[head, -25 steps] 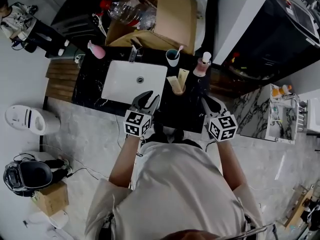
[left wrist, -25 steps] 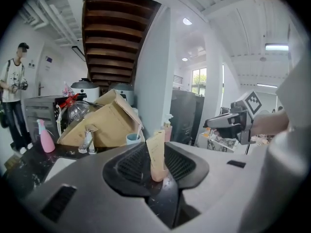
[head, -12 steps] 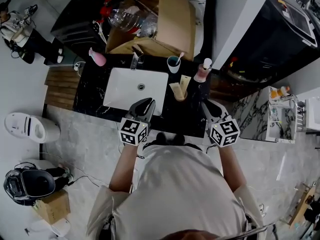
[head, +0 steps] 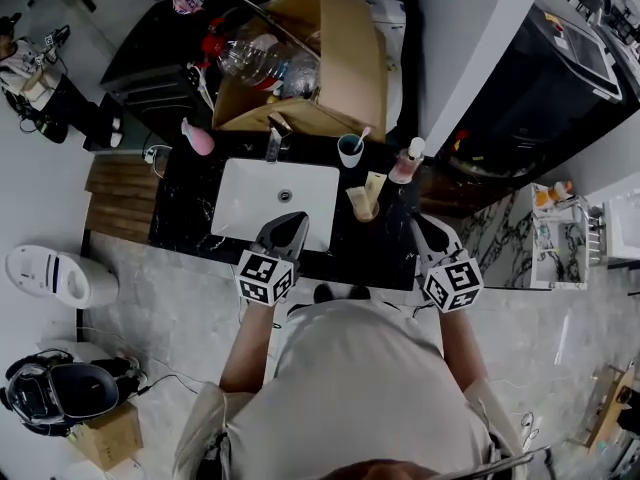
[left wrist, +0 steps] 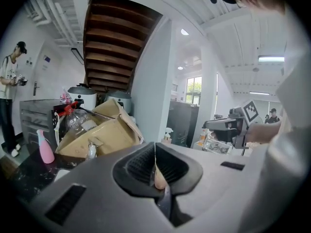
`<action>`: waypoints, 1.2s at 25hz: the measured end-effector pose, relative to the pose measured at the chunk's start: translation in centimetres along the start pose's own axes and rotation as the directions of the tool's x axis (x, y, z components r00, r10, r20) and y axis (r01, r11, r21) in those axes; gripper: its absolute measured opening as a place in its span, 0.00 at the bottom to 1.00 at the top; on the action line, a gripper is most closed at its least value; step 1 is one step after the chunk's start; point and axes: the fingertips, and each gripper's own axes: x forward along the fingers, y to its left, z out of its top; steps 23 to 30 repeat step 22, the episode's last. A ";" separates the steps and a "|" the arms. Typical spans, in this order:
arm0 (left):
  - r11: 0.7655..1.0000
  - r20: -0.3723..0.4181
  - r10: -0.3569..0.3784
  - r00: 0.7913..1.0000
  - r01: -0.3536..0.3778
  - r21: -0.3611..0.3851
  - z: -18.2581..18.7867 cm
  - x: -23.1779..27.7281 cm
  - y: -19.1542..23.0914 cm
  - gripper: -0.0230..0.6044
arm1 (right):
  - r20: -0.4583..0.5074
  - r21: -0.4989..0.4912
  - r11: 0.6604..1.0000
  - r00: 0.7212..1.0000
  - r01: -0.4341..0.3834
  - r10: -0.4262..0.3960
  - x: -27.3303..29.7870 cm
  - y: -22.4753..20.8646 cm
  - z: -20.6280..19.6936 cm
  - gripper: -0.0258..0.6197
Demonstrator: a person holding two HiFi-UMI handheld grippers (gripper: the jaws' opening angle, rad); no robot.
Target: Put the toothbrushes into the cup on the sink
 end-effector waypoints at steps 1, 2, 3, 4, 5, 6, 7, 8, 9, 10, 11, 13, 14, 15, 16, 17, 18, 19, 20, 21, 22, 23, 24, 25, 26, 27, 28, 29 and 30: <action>1.000 0.001 -0.003 1.000 0.003 -0.002 0.0 0.0 0.1 0.06 | 0.004 0.008 1.000 1.000 0.005 -0.006 0.1 -0.1 0.1 0.10; 1.000 0.002 -0.007 1.000 0.007 -0.003 0.1 0.0 0.2 0.06 | 0.007 0.017 1.000 1.000 0.011 -0.011 0.1 -0.2 0.2 0.10; 1.000 0.003 -0.011 1.000 0.011 -0.002 0.2 0.0 0.2 0.06 | 0.009 0.026 1.000 1.000 0.014 -0.015 0.2 -0.2 0.3 0.10; 1.000 0.003 -0.015 1.000 0.015 0.000 0.3 0.0 0.2 0.06 | 0.011 0.033 0.999 1.000 0.017 -0.017 0.3 -0.2 0.3 0.10; 1.000 0.003 -0.019 1.000 0.019 0.002 0.3 0.1 0.2 0.06 | 0.011 0.036 0.999 1.000 0.018 -0.018 0.4 -0.3 0.4 0.10; 1.000 0.002 -0.022 1.000 0.022 0.003 0.4 0.1 0.3 0.06 | 0.011 0.036 0.999 1.000 0.018 -0.019 0.5 -0.3 0.4 0.10; 1.000 0.002 -0.024 1.000 0.024 0.003 0.4 0.2 0.3 0.06 | 0.010 0.035 0.999 1.000 0.018 -0.019 0.6 -0.3 0.5 0.10; 1.000 0.001 -0.026 1.000 0.026 0.002 0.4 0.3 0.3 0.06 | 0.010 0.033 0.999 1.000 0.018 -0.019 0.7 -0.3 0.5 0.10; 1.000 0.000 -0.027 1.000 0.027 0.002 0.4 0.3 0.3 0.06 | 0.010 0.033 0.999 1.000 0.019 -0.019 0.8 -0.2 0.5 0.10; 1.000 0.001 -0.028 1.000 0.028 0.001 0.3 0.4 0.3 0.06 | 0.010 0.032 0.999 1.000 0.020 -0.020 0.8 -0.3 0.4 0.10; 1.000 0.001 -0.030 1.000 0.030 0.000 0.3 0.4 0.3 0.06 | 0.009 0.032 0.999 1.000 0.021 -0.021 0.8 -0.3 0.4 0.10; 0.999 0.002 -0.033 0.999 0.033 -0.005 0.4 0.5 0.3 0.06 | 0.008 0.033 0.999 1.000 0.022 -0.023 0.9 -0.3 0.4 0.10; 0.999 0.001 -0.034 0.999 0.034 -0.008 0.3 0.6 0.4 0.05 | 0.008 0.034 0.999 1.000 0.023 -0.023 0.9 -0.3 0.4 0.10; 0.999 0.001 -0.034 0.999 0.034 -0.010 0.3 0.6 0.4 0.06 | 0.008 0.034 0.999 1.000 0.023 -0.023 0.9 -0.3 0.4 0.10; 0.999 0.000 -0.034 0.999 0.034 -0.012 0.3 0.6 0.4 0.06 | 0.008 0.035 0.999 1.000 0.022 -0.023 0.9 -0.3 0.5 0.10; 0.999 0.000 -0.035 0.999 0.035 -0.013 0.3 0.7 0.4 0.06 | 0.009 0.035 0.999 1.000 0.022 -0.023 0.9 -0.3 0.5 0.10; 0.999 0.001 -0.035 0.999 0.035 -0.015 0.2 0.7 0.4 0.05 | 0.011 0.035 0.999 1.000 0.023 -0.023 0.9 -0.3 0.5 0.10; 0.999 0.001 -0.035 0.999 0.035 -0.018 0.2 0.8 0.4 0.05 | 0.012 0.035 0.999 1.000 0.024 -0.024 0.9 -0.4 0.5 0.10; 0.999 0.000 -0.036 0.999 0.036 -0.020 0.2 0.9 0.4 0.05 | 0.014 0.036 0.999 1.000 0.025 -0.026 1.0 -0.5 0.5 0.10; 0.999 0.000 -0.036 0.999 0.036 -0.022 0.2 0.9 0.4 0.06 | 0.015 0.036 0.999 1.000 0.027 -0.028 1.0 -0.5 0.5 0.10; 0.999 -0.001 -0.036 0.999 0.036 -0.023 0.2 1.0 0.4 0.06 | 0.016 0.037 0.999 0.999 0.029 -0.030 1.0 -0.6 0.5 0.10; 0.999 -0.001 -0.036 0.999 0.036 -0.023 0.2 1.0 0.4 0.06 | 0.016 0.037 0.999 0.999 0.029 -0.030 1.0 -0.6 0.5 0.10; 0.999 -0.001 -0.036 0.999 0.036 -0.023 0.2 1.0 0.4 0.06 | 0.016 0.037 0.999 0.999 0.029 -0.030 1.0 -0.6 0.5 0.10; 0.999 -0.001 -0.036 0.999 0.036 -0.023 0.2 1.0 0.4 0.06 | 0.016 0.037 0.999 0.999 0.029 -0.030 1.0 -0.6 0.5 0.10; 0.999 -0.001 -0.036 0.999 0.036 -0.023 0.2 1.0 0.4 0.06 | 0.016 0.037 0.999 0.999 0.029 -0.030 1.0 -0.6 0.5 0.10; 0.999 -0.001 -0.036 0.999 0.036 -0.023 0.2 1.0 0.4 0.06 | 0.016 0.037 0.999 0.999 0.029 -0.030 1.0 -0.6 0.5 0.10; 0.999 -0.001 -0.036 0.999 0.036 -0.023 0.2 1.0 0.4 0.06 | 0.016 0.037 0.999 0.999 0.029 -0.030 1.0 -0.6 0.5 0.10; 0.999 -0.001 -0.036 0.999 0.036 -0.023 0.2 1.0 0.4 0.06 | 0.016 0.037 0.999 0.999 0.029 -0.030 1.0 -0.6 0.5 0.10; 0.999 -0.001 -0.036 0.999 0.036 -0.023 0.2 1.0 0.4 0.06 | 0.016 0.037 0.999 0.999 0.029 -0.030 1.0 -0.6 0.5 0.10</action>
